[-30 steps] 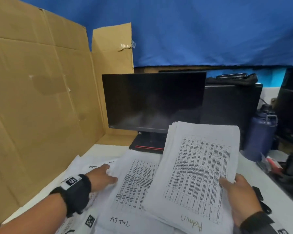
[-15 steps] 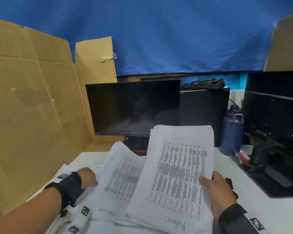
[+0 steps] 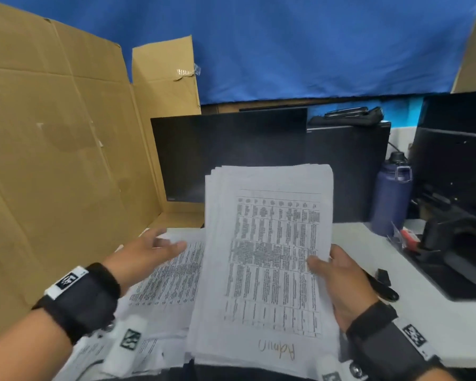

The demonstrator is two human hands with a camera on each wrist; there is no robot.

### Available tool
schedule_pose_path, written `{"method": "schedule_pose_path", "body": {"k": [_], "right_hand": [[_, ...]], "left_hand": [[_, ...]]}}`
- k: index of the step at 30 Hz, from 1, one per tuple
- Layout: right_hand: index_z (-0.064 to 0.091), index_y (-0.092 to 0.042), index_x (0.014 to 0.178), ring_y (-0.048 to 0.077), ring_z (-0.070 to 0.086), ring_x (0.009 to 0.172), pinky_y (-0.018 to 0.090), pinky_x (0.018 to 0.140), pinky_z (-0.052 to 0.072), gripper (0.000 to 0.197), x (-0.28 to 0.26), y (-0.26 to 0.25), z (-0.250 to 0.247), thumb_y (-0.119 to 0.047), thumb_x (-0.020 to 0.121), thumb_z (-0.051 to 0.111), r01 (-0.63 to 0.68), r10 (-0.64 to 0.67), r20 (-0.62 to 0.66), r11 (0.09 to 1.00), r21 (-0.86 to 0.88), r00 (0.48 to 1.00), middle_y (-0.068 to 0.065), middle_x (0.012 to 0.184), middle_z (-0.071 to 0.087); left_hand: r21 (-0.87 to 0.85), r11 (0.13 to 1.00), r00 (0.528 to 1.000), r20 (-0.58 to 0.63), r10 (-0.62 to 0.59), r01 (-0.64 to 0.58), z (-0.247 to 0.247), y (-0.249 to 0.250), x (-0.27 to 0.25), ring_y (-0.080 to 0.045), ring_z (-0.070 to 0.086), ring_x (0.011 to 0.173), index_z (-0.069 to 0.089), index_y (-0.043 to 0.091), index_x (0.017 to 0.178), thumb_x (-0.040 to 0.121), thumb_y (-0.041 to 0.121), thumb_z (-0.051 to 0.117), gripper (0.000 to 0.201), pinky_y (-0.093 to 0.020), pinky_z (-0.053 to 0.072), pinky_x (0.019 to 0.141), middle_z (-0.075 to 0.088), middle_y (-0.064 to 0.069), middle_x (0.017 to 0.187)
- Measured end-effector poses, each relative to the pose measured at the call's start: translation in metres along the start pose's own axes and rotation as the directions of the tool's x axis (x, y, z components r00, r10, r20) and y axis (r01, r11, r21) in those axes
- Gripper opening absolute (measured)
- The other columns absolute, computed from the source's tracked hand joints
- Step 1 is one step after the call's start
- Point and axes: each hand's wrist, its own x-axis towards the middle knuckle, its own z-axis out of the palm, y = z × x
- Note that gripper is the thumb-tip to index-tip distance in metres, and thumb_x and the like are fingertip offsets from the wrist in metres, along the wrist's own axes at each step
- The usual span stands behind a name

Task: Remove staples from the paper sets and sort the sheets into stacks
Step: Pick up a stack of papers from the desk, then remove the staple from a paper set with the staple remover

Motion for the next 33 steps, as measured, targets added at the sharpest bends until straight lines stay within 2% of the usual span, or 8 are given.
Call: {"method": "schedule_pose_path", "body": {"k": [4, 10, 14, 18, 20, 23, 28, 33], "right_hand": [[0.062, -0.017, 0.117, 0.019, 0.072, 0.105, 0.05, 0.1, 0.053, 0.022, -0.016, 0.006, 0.014, -0.007, 0.097, 0.061, 0.058, -0.034, 0.163, 0.987, -0.149, 0.986, -0.002, 0.11, 0.077], [0.061, -0.009, 0.098, 0.018, 0.073, 0.082, 0.033, 0.074, 0.057, 0.012, -0.007, 0.006, -0.031, -0.021, 0.099, 0.06, 0.112, -0.004, 0.242, 0.893, -0.435, 0.97, 0.006, 0.095, 0.077], [0.064, -0.022, 0.087, 0.017, 0.06, 0.077, 0.031, 0.071, 0.05, 0.02, 0.056, -0.007, -0.103, -0.006, 0.096, 0.055, 0.157, -0.176, 0.081, 0.481, -0.862, 0.981, -0.002, 0.084, 0.068], [0.061, -0.024, 0.124, 0.015, 0.058, 0.092, 0.009, 0.073, 0.042, 0.046, 0.107, -0.002, -0.163, 0.009, 0.095, 0.045, 0.059, 0.172, 0.09, 0.176, -0.983, 0.981, 0.001, 0.101, 0.061], [0.061, -0.045, 0.109, 0.008, 0.062, 0.095, 0.006, 0.081, 0.038, 0.049, 0.114, 0.005, -0.173, -0.001, 0.096, 0.045, 0.051, 0.205, 0.064, 0.068, -0.996, 0.977, -0.011, 0.102, 0.066], [0.066, -0.045, 0.085, 0.005, 0.062, 0.078, 0.012, 0.066, 0.04, 0.038, 0.122, 0.014, -0.18, -0.01, 0.092, 0.051, -0.041, 0.165, -0.026, 0.091, -0.995, 0.986, -0.012, 0.077, 0.067], [0.065, -0.014, 0.071, 0.031, 0.06, 0.049, 0.031, 0.052, 0.051, 0.022, 0.128, 0.023, -0.193, -0.016, 0.092, 0.07, -0.181, 0.109, -0.15, 0.383, -0.906, 0.983, 0.017, 0.061, 0.068], [0.06, -0.023, 0.096, 0.032, 0.065, 0.049, 0.056, 0.056, 0.058, 0.029, 0.166, 0.036, -0.266, -0.022, 0.08, 0.084, -0.11, -0.1, -0.233, 0.663, -0.74, 0.967, 0.019, 0.075, 0.066]], "left_hand": [[-0.645, 0.763, 0.995, 0.094, 0.034, 0.035, 0.037, 0.027, -0.008, -0.033, 0.071, 0.114, 0.056, 0.01, 0.139, 0.091, 0.03, 0.071, 0.054, -0.049, 0.056, 0.1, 0.072, -0.014, 0.128], [-0.789, 0.605, 0.992, 0.121, -0.02, 0.109, 0.07, 0.0, -0.022, -0.039, 0.071, 0.112, 0.066, -0.001, 0.127, 0.1, 0.011, 0.057, 0.031, -0.055, 0.054, 0.102, 0.072, -0.024, 0.123], [-0.762, 0.634, 0.991, 0.116, -0.065, 0.13, 0.087, -0.013, -0.035, -0.045, 0.071, 0.108, 0.068, -0.005, 0.124, 0.097, 0.008, 0.059, 0.031, -0.059, 0.056, 0.096, 0.071, -0.031, 0.119], [-0.76, 0.638, 0.992, 0.099, -0.073, 0.123, 0.094, -0.011, -0.038, -0.045, 0.073, 0.105, 0.069, -0.007, 0.12, 0.098, 0.015, 0.061, 0.031, -0.055, 0.056, 0.095, 0.073, -0.03, 0.114], [-0.768, 0.629, 0.993, 0.095, -0.077, 0.122, 0.097, -0.012, -0.039, -0.045, 0.073, 0.105, 0.071, -0.004, 0.12, 0.097, 0.016, 0.063, 0.032, -0.056, 0.053, 0.1, 0.073, -0.029, 0.114], [-0.783, 0.606, 0.99, 0.106, -0.094, 0.141, 0.099, -0.011, -0.041, -0.047, 0.072, 0.105, 0.071, -0.004, 0.12, 0.096, 0.012, 0.064, 0.03, -0.058, 0.053, 0.1, 0.073, -0.03, 0.115], [-0.788, 0.595, 0.987, 0.114, -0.115, 0.161, 0.098, -0.009, -0.041, -0.054, 0.068, 0.109, 0.068, -0.006, 0.121, 0.093, 0.006, 0.064, 0.031, -0.065, 0.052, 0.099, 0.071, -0.034, 0.115], [-0.789, 0.598, 0.989, 0.102, -0.104, 0.144, 0.099, -0.008, -0.041, -0.054, 0.068, 0.107, 0.069, -0.005, 0.119, 0.093, 0.003, 0.062, 0.028, -0.066, 0.052, 0.097, 0.071, -0.034, 0.113]]}}
